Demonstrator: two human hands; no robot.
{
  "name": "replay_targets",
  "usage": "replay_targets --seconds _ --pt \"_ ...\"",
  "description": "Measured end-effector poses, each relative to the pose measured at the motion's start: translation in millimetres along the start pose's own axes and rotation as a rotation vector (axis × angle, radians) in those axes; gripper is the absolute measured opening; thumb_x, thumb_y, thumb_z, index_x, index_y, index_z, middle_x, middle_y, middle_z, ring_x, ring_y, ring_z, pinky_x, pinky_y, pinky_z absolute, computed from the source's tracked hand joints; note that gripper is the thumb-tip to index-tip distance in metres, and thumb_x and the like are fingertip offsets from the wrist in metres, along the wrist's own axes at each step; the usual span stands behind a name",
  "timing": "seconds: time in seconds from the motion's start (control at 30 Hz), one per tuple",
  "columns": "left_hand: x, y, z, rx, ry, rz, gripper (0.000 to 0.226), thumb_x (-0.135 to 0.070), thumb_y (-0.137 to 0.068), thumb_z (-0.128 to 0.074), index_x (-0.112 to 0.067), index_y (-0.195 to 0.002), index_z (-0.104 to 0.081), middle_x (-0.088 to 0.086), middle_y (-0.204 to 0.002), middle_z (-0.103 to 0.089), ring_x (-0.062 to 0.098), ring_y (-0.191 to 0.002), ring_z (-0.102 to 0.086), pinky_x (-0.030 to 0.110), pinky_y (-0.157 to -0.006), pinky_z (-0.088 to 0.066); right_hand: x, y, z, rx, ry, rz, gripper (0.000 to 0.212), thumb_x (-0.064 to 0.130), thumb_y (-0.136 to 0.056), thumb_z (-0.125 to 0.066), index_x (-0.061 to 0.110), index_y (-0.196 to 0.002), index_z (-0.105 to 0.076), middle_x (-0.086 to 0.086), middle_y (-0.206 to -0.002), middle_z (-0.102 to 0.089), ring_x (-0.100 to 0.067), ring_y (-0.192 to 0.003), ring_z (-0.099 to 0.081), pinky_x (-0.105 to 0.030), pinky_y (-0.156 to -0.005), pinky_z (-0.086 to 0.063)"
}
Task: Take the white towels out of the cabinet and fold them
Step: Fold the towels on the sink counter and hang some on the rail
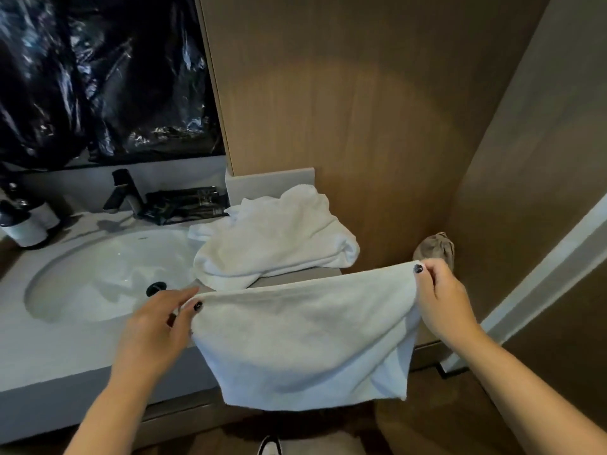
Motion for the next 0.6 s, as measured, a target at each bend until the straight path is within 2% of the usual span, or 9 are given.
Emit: replay_targets --seconds 0.07,0.17,0.3,0.33,0.4,0.47,0.53,0.6 --pt "22 -24 -3 -0.011 0.009 0.039 0.025 -0.011 -0.094 -0.062 -0.025 -0.113 -0.071 -0.01 -0.097 -0.064 0.002 -0.06 -0.065 0.005 -0.061 -0.044 10 -25 -26 0.03 0.06 0.026 0.016 0.024 -0.104 -0.038 0.018 -0.103 -0.053 0.001 -0.09 -0.059 -0.014 -0.084 -0.056 -0.032 -0.067 -0.043" --pt "51 -64 -12 -0.048 0.098 0.153 0.026 -0.006 -0.096 -0.057 -0.023 -0.112 -0.069 -0.005 -0.098 -0.066 -0.01 -0.066 -0.065 -0.001 -0.064 -0.042 27 -64 -59 0.029 0.141 0.078 0.01 0.027 -0.103 -0.041 0.023 -0.102 -0.05 0.01 -0.085 -0.057 -0.004 -0.08 -0.054 -0.02 -0.06 -0.038" --pt "80 -118 -24 -0.084 0.284 0.292 0.034 -0.003 -0.097 -0.054 -0.034 -0.105 -0.067 0.005 -0.098 -0.069 -0.006 -0.069 -0.068 0.002 -0.061 -0.047 52 -124 -95 0.009 0.137 0.08 0.018 0.031 -0.102 -0.045 0.018 -0.092 -0.054 0.004 -0.077 -0.06 -0.011 -0.069 -0.057 -0.028 -0.054 -0.039" --pt "88 -130 -27 -0.093 0.31 0.318 0.038 -0.002 -0.097 -0.053 -0.038 -0.103 -0.066 0.006 -0.099 -0.069 -0.005 -0.069 -0.068 0.001 -0.061 -0.047 57 -138 -104 0.012 0.13 0.062 0.02 0.031 -0.102 -0.046 0.018 -0.091 -0.055 0.002 -0.073 -0.061 -0.014 -0.065 -0.059 -0.03 -0.053 -0.039" --pt "100 -152 -33 -0.098 0.323 0.331 0.039 -0.002 -0.097 -0.052 -0.038 -0.101 -0.065 0.009 -0.1 -0.069 -0.006 -0.07 -0.069 0.001 -0.061 -0.046 63 -168 -122 0.036 0.082 -0.021 0.021 0.031 -0.103 -0.045 0.02 -0.088 -0.055 -0.001 -0.062 -0.063 -0.014 -0.052 -0.063 -0.026 -0.047 -0.043" --pt "110 -174 -43 -0.102 0.332 0.332 0.034 -0.003 -0.096 -0.053 -0.033 -0.104 -0.066 0.011 -0.099 -0.07 -0.008 -0.071 -0.068 0.002 -0.062 -0.046 62 -197 -140 0.052 -0.023 -0.191 0.02 0.027 -0.103 -0.045 0.016 -0.091 -0.057 -0.005 -0.063 -0.067 -0.013 -0.048 -0.067 -0.02 -0.04 -0.048" --pt "118 -194 -58 -0.093 0.286 0.359 0.03 -0.005 -0.095 -0.054 -0.031 -0.105 -0.065 0.009 -0.099 -0.071 -0.006 -0.073 -0.069 0.009 -0.068 -0.049 58 -220 -161 0.047 -0.156 -0.388 0.017 0.023 -0.102 -0.047 0.014 -0.093 -0.059 -0.012 -0.077 -0.071 -0.018 -0.054 -0.071 -0.028 -0.051 -0.058" --pt "122 -209 -74 -0.107 0.274 0.408 0.027 -0.006 -0.095 -0.052 -0.024 -0.108 -0.066 0.009 -0.106 -0.07 0.002 -0.08 -0.069 0.025 -0.078 -0.051 52 -238 -181 0.014 -0.258 -0.455 0.017 0.022 -0.102 -0.048 0.015 -0.089 -0.058 -0.014 -0.086 -0.07 -0.024 -0.06 -0.073 -0.04 -0.067 -0.062"
Point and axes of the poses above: each hand's wrist, its own y-axis away from the middle knuckle, its own z-axis out of the back of the hand, x = y × z, the point moved 3 cm from there along -y, towards the middle knuckle
